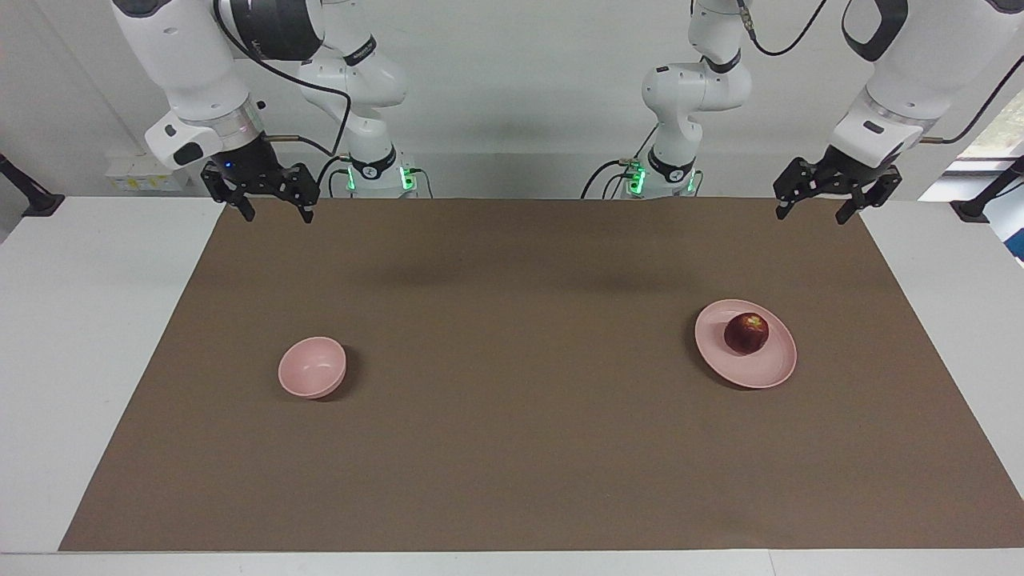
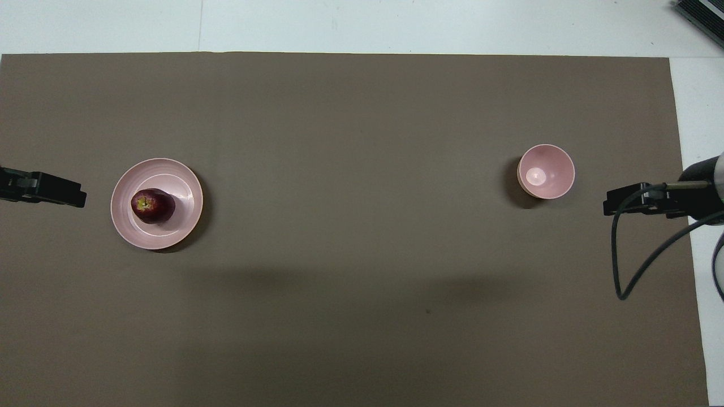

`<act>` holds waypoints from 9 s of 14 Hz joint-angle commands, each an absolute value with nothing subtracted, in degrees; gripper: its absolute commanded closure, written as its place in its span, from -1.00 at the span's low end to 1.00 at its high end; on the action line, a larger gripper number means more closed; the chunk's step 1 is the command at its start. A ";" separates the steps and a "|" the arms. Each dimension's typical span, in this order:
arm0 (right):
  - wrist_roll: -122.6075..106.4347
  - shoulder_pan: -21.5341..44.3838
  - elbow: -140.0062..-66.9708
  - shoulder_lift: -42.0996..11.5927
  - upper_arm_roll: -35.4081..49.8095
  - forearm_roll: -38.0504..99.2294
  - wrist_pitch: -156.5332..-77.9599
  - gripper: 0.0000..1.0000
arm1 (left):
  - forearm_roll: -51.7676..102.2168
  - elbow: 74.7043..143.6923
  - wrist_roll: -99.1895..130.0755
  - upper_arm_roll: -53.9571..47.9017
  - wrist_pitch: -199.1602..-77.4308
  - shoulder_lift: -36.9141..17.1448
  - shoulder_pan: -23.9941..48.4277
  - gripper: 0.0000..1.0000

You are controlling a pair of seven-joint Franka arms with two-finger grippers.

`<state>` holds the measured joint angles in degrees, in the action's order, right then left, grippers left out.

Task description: Move apple from plate to bowl

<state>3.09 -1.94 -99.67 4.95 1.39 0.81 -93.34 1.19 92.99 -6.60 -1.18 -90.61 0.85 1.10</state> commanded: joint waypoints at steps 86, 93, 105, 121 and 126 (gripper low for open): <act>-74.28 9.67 -125.77 -8.88 1.23 103.62 -97.91 -1.00 | 71.01 108.63 40.69 -13.27 -114.44 -4.84 12.56 1.00; -75.85 9.05 -126.04 -8.35 1.23 105.82 -93.25 -1.00 | 71.37 110.92 40.96 -13.27 -114.17 -3.43 13.45 1.00; -78.22 12.39 -126.91 -8.00 1.32 108.19 -98.17 -1.00 | 71.54 111.27 45.18 -13.27 -114.61 -3.34 15.82 1.00; -78.40 12.04 -130.43 -5.98 1.32 104.06 -97.38 -1.00 | 71.46 111.27 45.26 -13.18 -114.08 -3.25 15.82 1.00; -79.01 11.69 -129.90 -6.24 1.32 104.06 -97.21 -0.03 | 71.46 111.36 45.44 -13.18 -113.99 -3.25 15.91 1.00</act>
